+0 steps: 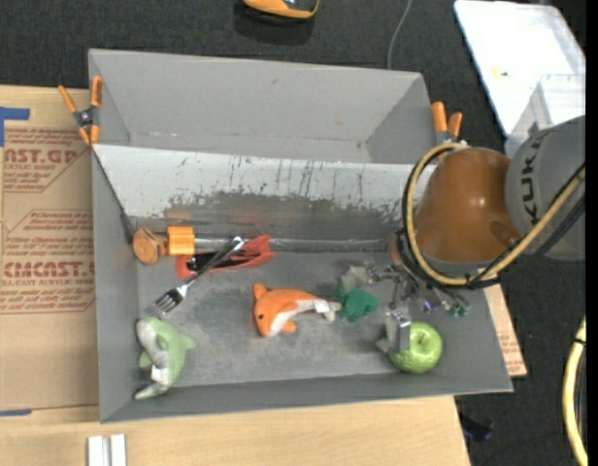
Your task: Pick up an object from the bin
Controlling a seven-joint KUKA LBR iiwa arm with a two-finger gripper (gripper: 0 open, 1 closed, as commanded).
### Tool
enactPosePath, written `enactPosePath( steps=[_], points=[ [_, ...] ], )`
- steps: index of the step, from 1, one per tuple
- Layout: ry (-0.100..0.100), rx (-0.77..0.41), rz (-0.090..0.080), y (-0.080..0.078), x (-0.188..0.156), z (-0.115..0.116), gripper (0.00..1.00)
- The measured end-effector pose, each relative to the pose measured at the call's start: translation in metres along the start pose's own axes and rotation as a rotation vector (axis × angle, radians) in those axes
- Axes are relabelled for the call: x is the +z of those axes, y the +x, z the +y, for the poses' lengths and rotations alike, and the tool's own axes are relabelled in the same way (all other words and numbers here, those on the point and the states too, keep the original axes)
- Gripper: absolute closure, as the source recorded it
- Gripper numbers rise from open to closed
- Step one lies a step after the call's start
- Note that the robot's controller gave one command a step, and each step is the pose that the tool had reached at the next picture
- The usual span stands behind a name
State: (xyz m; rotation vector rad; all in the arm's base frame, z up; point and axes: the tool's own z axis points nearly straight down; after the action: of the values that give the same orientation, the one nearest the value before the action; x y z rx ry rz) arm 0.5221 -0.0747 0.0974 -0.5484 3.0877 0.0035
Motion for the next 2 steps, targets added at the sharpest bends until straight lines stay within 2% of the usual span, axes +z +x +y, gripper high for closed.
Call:
enactPosePath(
  steps=[1,2],
  points=[
    [0.004,0.018,-0.010,0.0011,0.0119,-0.0107,1.00],
    [0.004,0.018,-0.009,0.0011,0.0119,-0.0108,1.00]
  ],
)
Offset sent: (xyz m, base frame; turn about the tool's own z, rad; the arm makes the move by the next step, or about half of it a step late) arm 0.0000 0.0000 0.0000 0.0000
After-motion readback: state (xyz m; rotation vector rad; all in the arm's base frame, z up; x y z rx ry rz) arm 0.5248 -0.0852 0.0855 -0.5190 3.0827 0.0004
